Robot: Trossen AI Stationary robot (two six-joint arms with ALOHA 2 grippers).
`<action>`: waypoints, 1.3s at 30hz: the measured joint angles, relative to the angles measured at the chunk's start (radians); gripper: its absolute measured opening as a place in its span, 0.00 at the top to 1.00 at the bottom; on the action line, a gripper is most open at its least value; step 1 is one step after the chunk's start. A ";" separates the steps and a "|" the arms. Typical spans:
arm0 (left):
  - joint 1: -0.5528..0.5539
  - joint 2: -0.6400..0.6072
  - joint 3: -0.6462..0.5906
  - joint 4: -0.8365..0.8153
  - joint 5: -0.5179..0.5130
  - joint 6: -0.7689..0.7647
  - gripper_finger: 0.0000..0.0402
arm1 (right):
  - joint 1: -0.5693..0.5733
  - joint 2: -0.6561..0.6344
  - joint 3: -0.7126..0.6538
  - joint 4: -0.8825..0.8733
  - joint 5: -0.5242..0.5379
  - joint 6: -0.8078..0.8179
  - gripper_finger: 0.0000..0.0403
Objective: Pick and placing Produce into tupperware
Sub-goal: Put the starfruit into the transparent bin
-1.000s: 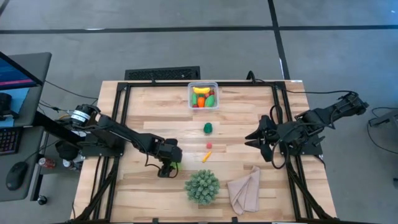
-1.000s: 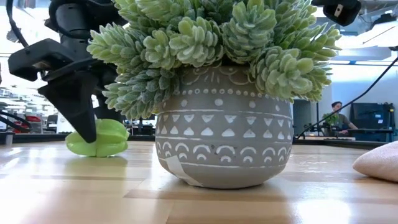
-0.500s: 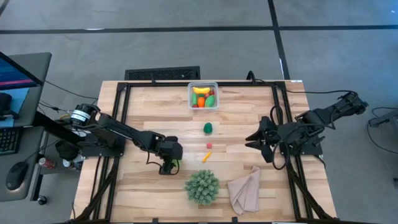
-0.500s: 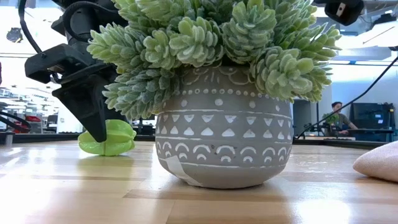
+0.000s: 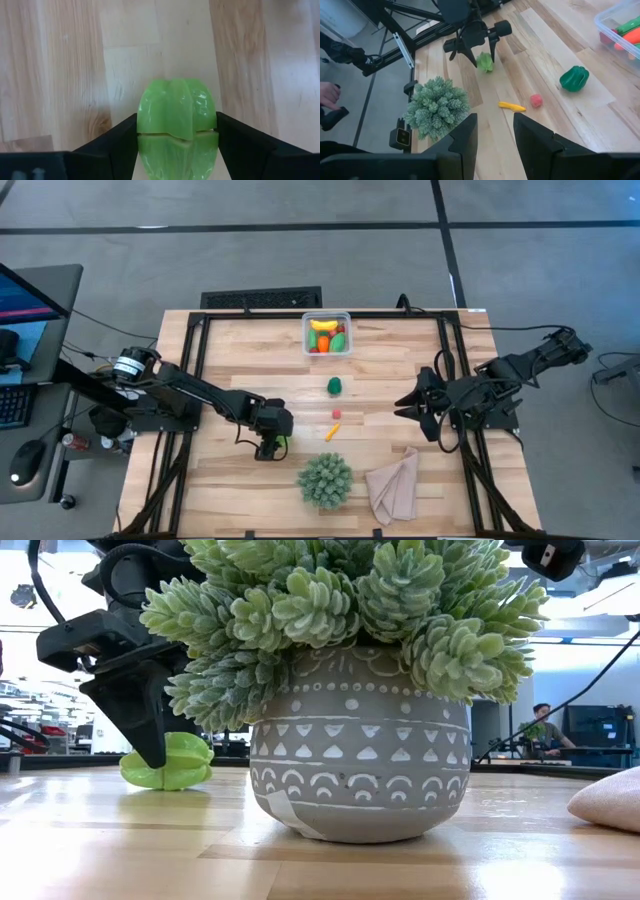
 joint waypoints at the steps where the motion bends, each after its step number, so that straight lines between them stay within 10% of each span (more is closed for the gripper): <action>1: 0.003 0.000 0.004 -0.006 0.000 0.000 0.44 | 0.000 0.000 0.000 0.000 0.000 -0.001 0.71; 39: 0.371 0.000 0.540 -0.122 -0.299 0.372 0.44 | -0.002 0.000 0.000 -0.114 0.054 -0.055 0.71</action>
